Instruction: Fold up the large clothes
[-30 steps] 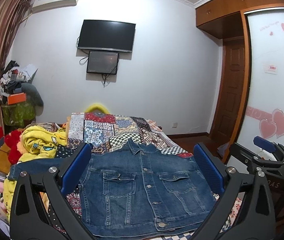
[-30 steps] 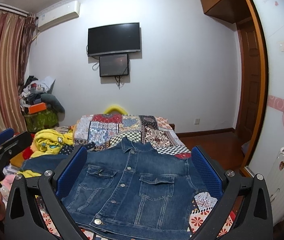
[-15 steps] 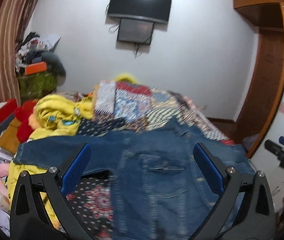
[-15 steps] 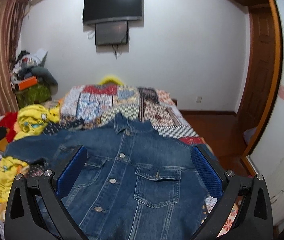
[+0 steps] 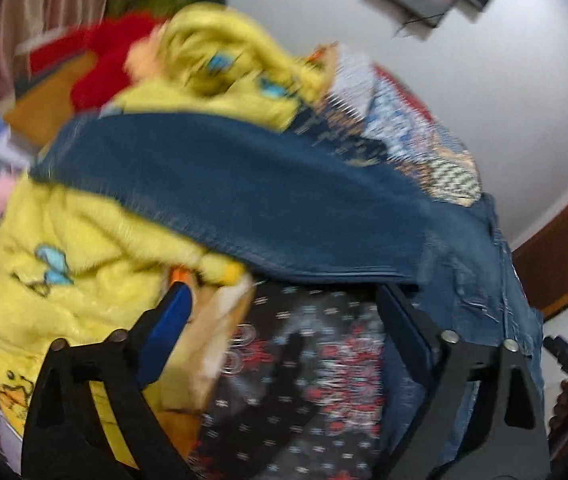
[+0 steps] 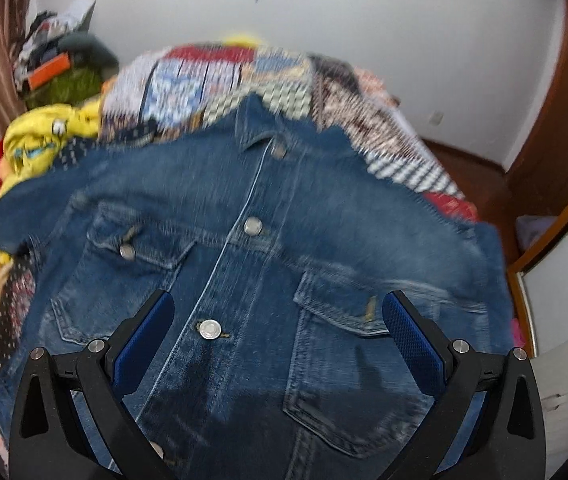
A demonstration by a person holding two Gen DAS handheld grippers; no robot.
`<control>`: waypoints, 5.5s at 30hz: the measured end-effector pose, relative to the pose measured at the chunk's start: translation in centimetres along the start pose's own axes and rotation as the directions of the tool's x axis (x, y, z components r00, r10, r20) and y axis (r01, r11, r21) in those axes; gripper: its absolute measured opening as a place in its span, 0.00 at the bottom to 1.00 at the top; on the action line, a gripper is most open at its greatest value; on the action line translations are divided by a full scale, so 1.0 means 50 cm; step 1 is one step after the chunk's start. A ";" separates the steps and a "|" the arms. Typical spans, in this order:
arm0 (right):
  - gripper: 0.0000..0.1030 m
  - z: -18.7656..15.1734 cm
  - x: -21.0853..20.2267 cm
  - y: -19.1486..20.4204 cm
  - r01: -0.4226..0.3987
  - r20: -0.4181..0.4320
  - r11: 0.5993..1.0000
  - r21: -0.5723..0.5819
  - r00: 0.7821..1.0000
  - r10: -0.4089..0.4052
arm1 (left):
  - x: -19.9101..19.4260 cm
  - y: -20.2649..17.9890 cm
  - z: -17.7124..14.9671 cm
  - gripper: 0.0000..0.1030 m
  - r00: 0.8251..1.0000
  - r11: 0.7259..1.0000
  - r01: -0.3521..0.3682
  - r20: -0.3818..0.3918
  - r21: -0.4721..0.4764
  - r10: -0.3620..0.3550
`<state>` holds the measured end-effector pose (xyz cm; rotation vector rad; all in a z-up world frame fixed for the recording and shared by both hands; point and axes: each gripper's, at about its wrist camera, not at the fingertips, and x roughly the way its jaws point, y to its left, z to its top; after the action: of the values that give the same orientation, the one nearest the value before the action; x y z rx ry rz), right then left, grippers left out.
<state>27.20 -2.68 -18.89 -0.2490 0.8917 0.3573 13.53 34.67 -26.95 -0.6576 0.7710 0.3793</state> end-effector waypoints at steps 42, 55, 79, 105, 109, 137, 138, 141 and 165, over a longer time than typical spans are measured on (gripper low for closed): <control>1.00 0.016 0.030 -0.041 -0.060 -0.079 0.996 0.071 0.995 0.065 | 0.102 0.082 0.185 0.13 0.963 0.960 -0.271 -0.001 -0.078 0.271; 1.00 0.018 -0.027 -0.112 -0.053 -0.017 0.991 0.119 0.998 0.056 | -0.066 -0.365 0.303 0.11 0.965 0.955 -0.005 0.253 0.298 -0.074; 1.00 -0.038 -0.085 -0.261 0.035 -0.009 0.987 0.158 0.999 -0.034 | 0.247 -0.806 -0.184 0.15 0.933 0.645 0.276 -0.360 0.712 -0.001; 1.00 0.112 0.027 0.094 -0.114 -0.008 0.960 -0.256 0.993 0.116 | 0.074 -0.394 0.034 0.76 0.991 0.835 0.008 -0.116 0.549 0.066; 0.99 0.125 0.103 0.168 -0.143 -0.090 0.935 -0.323 0.989 0.121 | 0.085 -0.341 0.035 0.76 0.987 0.864 0.003 -0.139 0.503 0.077; 0.03 0.191 0.048 0.036 -0.139 0.014 0.964 -0.226 0.989 0.146 | 0.072 -0.414 0.021 0.76 0.992 0.858 0.029 -0.122 0.513 0.039; 0.03 0.198 0.039 0.019 -0.136 0.026 0.968 -0.209 0.989 0.144 | 0.072 -0.420 0.020 0.76 0.992 0.858 0.038 -0.126 0.512 0.032; 0.03 0.197 0.010 -0.033 -0.122 0.049 0.978 -0.172 0.990 0.132 | 0.082 -0.441 0.019 0.76 0.987 0.872 0.070 -0.158 0.484 0.009; 0.80 0.014 -0.024 -0.247 0.054 0.028 0.996 -0.064 0.998 -0.053 | 0.354 -0.544 0.002 0.36 0.826 0.923 0.368 -0.417 -0.112 -0.380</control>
<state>31.98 -13.96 -16.74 -0.3267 0.8466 0.3393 40.04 16.06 -29.01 -0.9157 1.0331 -0.1293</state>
